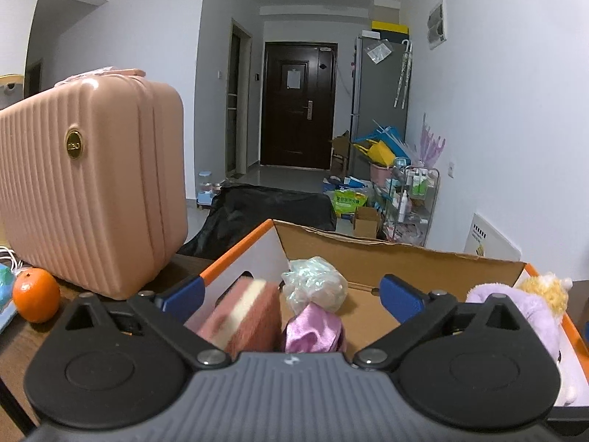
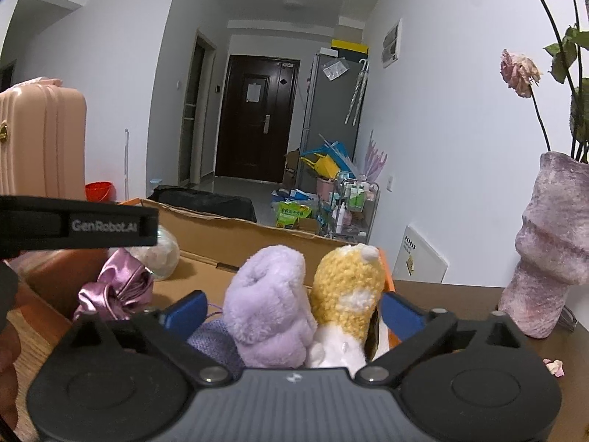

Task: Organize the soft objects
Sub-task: 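Open both tools to drop the sponge and lavender band into the box, then move both tools back from the box toward the remaining table items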

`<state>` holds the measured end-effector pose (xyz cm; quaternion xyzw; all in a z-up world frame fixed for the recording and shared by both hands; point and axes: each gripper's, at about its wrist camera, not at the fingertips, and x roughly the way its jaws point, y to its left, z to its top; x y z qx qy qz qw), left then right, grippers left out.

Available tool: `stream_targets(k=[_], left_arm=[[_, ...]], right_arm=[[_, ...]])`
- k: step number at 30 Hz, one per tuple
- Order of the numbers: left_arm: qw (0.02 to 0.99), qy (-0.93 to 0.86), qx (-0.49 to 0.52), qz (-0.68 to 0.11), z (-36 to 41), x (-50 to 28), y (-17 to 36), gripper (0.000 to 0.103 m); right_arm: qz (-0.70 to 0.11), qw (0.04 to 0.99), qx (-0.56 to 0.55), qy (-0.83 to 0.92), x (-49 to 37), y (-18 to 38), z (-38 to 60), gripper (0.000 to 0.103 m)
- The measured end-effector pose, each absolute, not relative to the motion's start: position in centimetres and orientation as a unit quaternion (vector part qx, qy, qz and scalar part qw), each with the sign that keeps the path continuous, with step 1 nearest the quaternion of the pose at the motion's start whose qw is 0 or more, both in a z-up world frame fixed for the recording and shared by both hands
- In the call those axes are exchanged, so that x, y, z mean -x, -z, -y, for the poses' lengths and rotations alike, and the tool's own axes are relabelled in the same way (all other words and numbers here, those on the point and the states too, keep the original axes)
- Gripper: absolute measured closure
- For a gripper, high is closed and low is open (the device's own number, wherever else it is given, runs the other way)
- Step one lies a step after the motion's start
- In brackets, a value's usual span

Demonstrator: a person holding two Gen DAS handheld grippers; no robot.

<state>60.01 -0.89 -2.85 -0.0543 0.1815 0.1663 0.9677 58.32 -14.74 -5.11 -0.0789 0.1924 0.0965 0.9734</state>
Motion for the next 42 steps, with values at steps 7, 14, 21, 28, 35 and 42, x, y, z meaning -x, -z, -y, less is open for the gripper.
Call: stream_targets(k=[7,14,21,28,35,42], left_arm=[[0.966,-0.176,0.058,-0.18,0.7,-59.6,2.8,0.0],[0.968,-0.169,0.049,-0.18,0.2,-57.8,3.0,0.0],[0.97,-0.162,0.028,-0.181,-0.1,-55.7,3.4,0.0],[0.969,-0.163,0.021,-0.183,-0.8,-53.2,3.7,0.0],[0.968,-0.161,0.024,-0.188,-1.6,-50.1,3.8,0.0],[0.97,-0.156,0.021,-0.185,-1.9,-46.8,3.7,0.0]], right_arm=[[-0.188,0.975,0.08,-0.091,-58.1,5.1,14.6,0.001],[-0.175,0.979,0.065,-0.088,-57.1,4.8,15.5,0.001],[-0.168,0.981,0.058,-0.079,-55.6,5.0,16.4,0.001],[-0.161,0.983,0.048,-0.068,-53.4,5.1,17.6,0.0],[-0.163,0.984,0.036,-0.06,-50.8,5.1,18.6,0.0],[-0.167,0.984,0.025,-0.052,-47.9,5.0,19.2,0.0]])
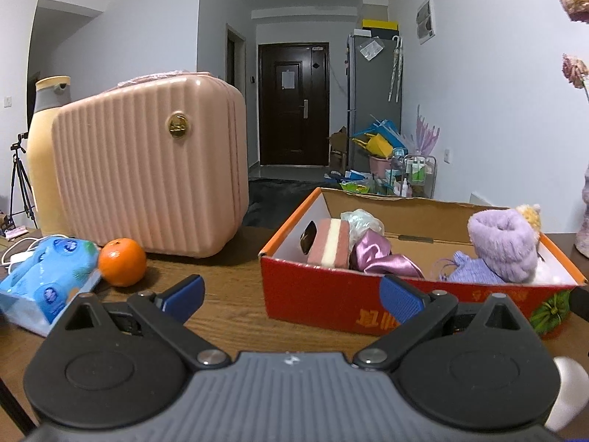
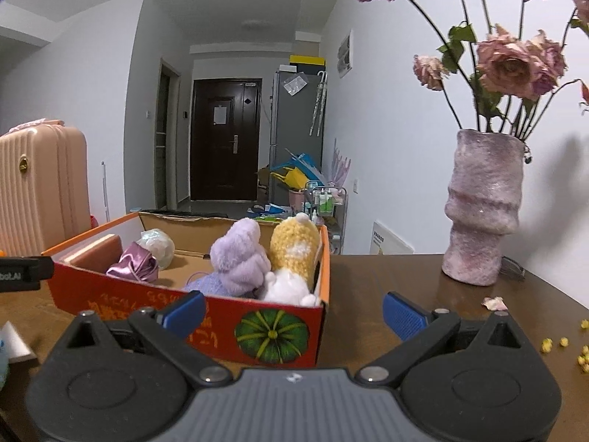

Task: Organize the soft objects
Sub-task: 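Move both tools back from the box toward the remaining table items, then close the right tool on the blue milk carton and lift it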

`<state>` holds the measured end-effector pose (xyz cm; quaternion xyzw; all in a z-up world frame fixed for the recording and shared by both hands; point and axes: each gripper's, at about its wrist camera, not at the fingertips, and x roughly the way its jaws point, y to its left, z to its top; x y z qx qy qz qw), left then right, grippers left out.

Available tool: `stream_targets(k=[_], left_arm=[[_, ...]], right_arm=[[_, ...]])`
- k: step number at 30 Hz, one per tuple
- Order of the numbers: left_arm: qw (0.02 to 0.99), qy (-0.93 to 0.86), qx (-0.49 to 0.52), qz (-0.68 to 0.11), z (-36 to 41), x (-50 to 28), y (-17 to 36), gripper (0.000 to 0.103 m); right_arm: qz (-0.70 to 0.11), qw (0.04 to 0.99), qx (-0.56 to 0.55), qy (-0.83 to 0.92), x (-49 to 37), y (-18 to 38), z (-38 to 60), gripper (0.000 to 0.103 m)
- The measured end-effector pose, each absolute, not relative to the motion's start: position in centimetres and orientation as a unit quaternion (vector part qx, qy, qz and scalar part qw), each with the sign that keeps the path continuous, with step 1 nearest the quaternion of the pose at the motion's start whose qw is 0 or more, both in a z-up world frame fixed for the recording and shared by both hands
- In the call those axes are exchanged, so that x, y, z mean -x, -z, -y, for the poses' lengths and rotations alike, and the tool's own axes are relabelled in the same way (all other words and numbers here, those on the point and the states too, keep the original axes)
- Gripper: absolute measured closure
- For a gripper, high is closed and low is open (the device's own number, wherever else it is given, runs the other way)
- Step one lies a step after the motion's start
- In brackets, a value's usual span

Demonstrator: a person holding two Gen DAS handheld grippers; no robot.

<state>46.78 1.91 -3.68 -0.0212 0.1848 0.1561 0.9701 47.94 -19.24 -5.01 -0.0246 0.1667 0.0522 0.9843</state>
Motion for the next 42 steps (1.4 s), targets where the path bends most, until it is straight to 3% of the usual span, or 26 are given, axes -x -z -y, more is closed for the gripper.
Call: stream_targets(k=[42], left_arm=[[0.977,-0.107,0.007,-0.183,-2.7,-30.2,3.1,0.0]], right_arm=[[-0.155,0.986,0.021,-0.056,-30.8,4.6,19.0,0.0]])
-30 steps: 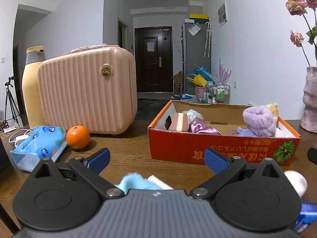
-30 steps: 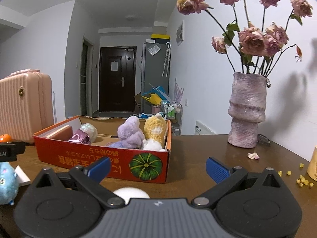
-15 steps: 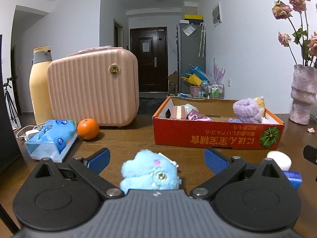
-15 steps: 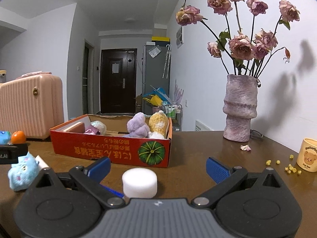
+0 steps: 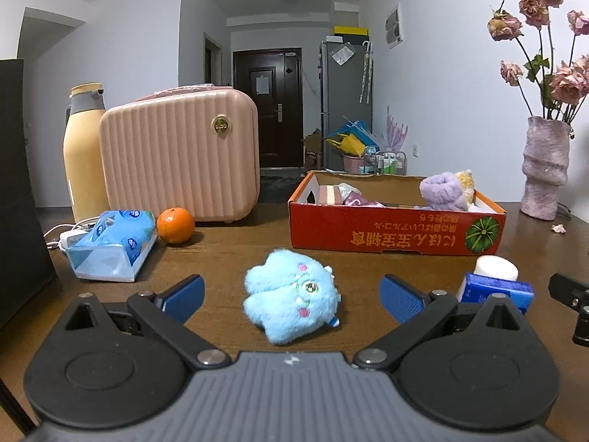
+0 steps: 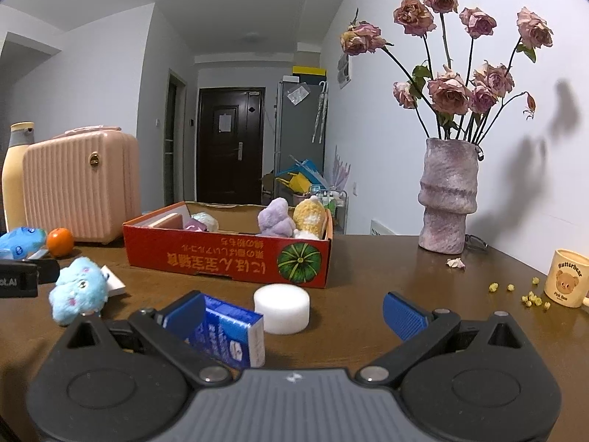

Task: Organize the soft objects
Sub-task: 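Close the right tool on the blue milk carton and lift it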

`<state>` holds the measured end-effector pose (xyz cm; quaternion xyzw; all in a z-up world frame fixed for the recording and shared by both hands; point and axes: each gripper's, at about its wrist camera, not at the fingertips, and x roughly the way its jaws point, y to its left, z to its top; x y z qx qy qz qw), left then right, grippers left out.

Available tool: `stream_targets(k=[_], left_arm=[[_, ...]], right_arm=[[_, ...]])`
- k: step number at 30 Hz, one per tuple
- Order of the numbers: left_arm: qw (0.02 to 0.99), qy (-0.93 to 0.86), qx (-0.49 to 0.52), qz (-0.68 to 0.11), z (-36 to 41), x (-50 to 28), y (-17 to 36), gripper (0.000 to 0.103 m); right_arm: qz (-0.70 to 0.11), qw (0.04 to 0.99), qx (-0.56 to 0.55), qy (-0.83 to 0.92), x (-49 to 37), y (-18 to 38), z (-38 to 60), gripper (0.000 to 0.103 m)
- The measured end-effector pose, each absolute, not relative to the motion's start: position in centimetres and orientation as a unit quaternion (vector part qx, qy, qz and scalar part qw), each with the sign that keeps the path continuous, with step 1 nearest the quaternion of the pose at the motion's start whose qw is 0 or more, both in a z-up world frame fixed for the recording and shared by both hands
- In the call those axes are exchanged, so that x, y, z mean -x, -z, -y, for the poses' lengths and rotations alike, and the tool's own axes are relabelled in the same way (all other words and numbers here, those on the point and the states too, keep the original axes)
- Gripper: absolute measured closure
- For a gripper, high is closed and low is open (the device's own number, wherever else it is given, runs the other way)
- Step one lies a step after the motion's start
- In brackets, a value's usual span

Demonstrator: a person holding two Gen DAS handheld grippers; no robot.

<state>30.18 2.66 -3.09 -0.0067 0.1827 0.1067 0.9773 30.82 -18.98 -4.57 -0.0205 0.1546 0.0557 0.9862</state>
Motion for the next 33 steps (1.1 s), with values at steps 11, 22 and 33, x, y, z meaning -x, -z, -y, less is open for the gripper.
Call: stream_targets(k=[11,22,33], left_arm=[[0.978,-0.086,0.006,-0.19,-3.1,-28.9,3.0,0.0],[0.977,-0.081,0.007,-0.198,-4.3,-28.9,3.2,0.0],[0.974,-0.087,0.024,-0.209,-6.2,-29.4,3.3,0.0]], right_arm=[[-0.164,0.984,0.015,-0.074,-29.2,5.2,18.0,0.0],[-0.213,0.974,0.026,-0.073,-30.8,6.1,15.6,0.0],[-0.264,0.964,-0.007,-0.034,-35.9,6.9,12.1,0.0]])
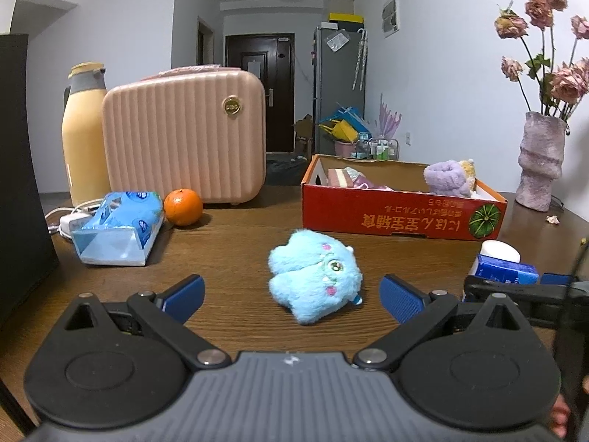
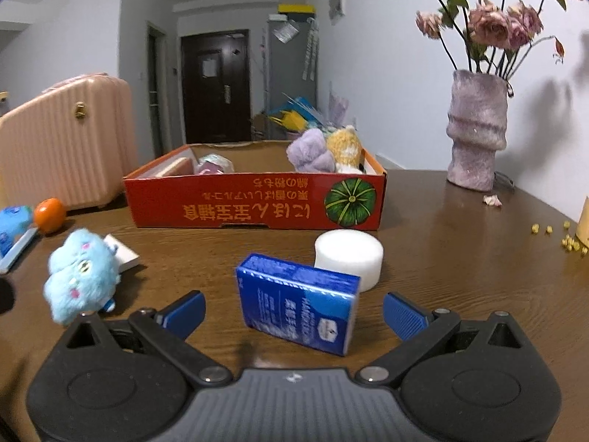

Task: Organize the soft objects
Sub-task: 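Close the right tool on the blue milk carton and lift it, then lower the left tool onto the light-blue fuzzy plush and close on it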

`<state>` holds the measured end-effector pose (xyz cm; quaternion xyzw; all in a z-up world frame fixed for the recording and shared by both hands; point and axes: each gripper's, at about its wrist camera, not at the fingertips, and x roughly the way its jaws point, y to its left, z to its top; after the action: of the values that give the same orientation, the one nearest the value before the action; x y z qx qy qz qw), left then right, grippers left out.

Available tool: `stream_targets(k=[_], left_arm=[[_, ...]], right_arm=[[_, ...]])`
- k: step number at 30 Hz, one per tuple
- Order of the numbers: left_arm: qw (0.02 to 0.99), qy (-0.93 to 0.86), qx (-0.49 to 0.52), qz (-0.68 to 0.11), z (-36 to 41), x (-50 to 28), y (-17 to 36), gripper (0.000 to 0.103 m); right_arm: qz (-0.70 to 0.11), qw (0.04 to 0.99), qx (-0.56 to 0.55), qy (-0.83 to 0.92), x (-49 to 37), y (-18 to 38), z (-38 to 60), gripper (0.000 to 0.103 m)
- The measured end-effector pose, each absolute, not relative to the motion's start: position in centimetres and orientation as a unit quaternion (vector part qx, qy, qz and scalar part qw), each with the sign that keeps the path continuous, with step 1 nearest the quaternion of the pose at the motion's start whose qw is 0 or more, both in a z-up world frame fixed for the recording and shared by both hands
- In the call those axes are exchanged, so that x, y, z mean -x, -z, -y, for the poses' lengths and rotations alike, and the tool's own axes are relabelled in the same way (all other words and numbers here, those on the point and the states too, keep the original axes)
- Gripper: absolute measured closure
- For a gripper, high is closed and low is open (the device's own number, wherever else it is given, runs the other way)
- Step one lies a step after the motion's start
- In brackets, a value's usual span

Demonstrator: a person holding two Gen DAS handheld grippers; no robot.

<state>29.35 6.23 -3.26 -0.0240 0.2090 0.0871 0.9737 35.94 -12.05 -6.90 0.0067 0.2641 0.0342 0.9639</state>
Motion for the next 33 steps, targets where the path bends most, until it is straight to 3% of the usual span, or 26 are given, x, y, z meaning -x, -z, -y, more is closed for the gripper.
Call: stream_targets(k=[9,13,33], left_arm=[[0.97,-0.089,0.039,-0.223,-7.3,-29.9,3.5,0.0],[0.969,-0.091,0.04,-0.226,-7.4,-30.0,3.6,0.0],[0.965,-0.096,0.029,-0.244,-7.0,-30.7,4.5,0.0]], right_arm=[[-0.316,0.948,-0.012,0.022,-40.0,8.1,10.8,0.005],[-0.341,0.939,-0.037,-0.002,-40.4,8.4,11.6,0.031],[-0.247,0.965,-0.079,-0.037,-39.1,6.1,17.6,0.033]])
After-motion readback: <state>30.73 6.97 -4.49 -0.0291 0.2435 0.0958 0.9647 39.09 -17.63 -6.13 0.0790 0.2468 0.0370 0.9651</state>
